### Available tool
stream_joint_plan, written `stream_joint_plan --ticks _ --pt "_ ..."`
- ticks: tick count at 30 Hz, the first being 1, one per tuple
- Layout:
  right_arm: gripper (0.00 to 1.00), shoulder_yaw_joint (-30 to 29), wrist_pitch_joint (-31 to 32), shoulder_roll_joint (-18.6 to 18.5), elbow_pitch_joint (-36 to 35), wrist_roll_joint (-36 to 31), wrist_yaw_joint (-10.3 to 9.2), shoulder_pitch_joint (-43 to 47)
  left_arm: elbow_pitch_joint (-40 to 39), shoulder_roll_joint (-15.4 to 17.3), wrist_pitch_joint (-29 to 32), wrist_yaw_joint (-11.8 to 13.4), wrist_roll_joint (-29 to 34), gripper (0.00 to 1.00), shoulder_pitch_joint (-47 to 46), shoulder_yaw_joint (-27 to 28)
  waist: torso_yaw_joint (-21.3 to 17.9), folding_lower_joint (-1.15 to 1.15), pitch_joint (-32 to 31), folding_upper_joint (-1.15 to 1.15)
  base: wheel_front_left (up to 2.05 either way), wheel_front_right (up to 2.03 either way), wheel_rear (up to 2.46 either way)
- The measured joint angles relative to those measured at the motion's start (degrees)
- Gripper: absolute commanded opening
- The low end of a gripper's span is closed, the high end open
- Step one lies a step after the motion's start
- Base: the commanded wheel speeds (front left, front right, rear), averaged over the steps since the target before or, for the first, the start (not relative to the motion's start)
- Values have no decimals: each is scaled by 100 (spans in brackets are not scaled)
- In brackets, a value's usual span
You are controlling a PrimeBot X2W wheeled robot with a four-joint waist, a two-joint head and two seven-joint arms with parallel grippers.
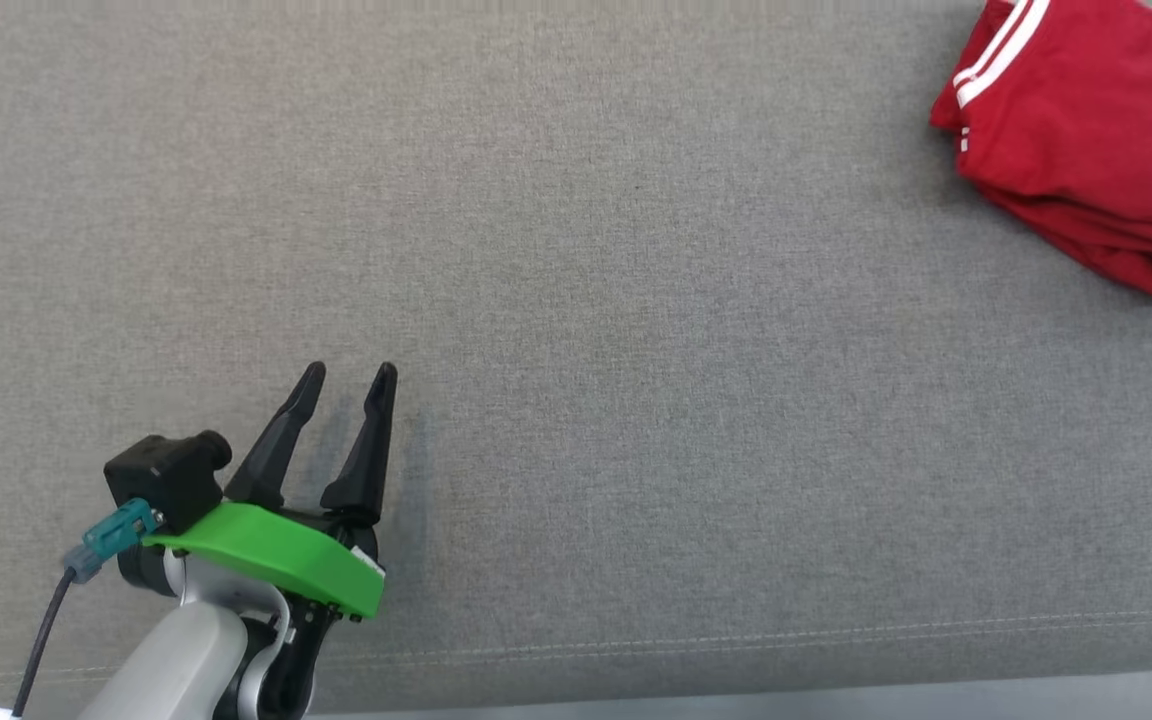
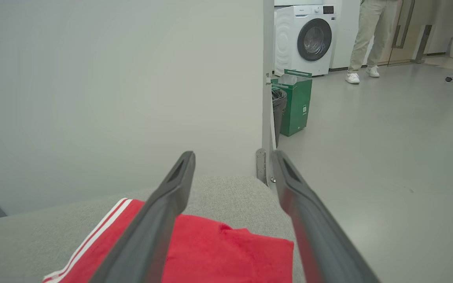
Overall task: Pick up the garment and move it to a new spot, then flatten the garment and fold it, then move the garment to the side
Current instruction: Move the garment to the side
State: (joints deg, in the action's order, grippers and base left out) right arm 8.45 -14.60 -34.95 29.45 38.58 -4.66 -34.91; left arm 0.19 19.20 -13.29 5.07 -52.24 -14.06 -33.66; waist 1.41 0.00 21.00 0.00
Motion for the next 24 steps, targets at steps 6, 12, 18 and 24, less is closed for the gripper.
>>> stream_joint_plan --ticks 6,12,18,24 --pt "100 169 0 361 -469 -302 -8 642 326 75 -48 47 388 100 146 22 98 0 -467 0 0 0 0" --pt "100 191 1 810 -858 -388 -101 1405 467 157 -97 58 802 100 211 111 217 0 -902 0 0 0 0" --pt "100 380 1 1281 -1080 -680 -158 2059 609 153 -97 108 937 100 621 339 313 0 -1276 0 0 0 0" --pt "100 419 1 1436 -1233 -1074 -208 2661 598 33 -97 158 1192 100 803 680 345 0 -1575 0 0 0 0"
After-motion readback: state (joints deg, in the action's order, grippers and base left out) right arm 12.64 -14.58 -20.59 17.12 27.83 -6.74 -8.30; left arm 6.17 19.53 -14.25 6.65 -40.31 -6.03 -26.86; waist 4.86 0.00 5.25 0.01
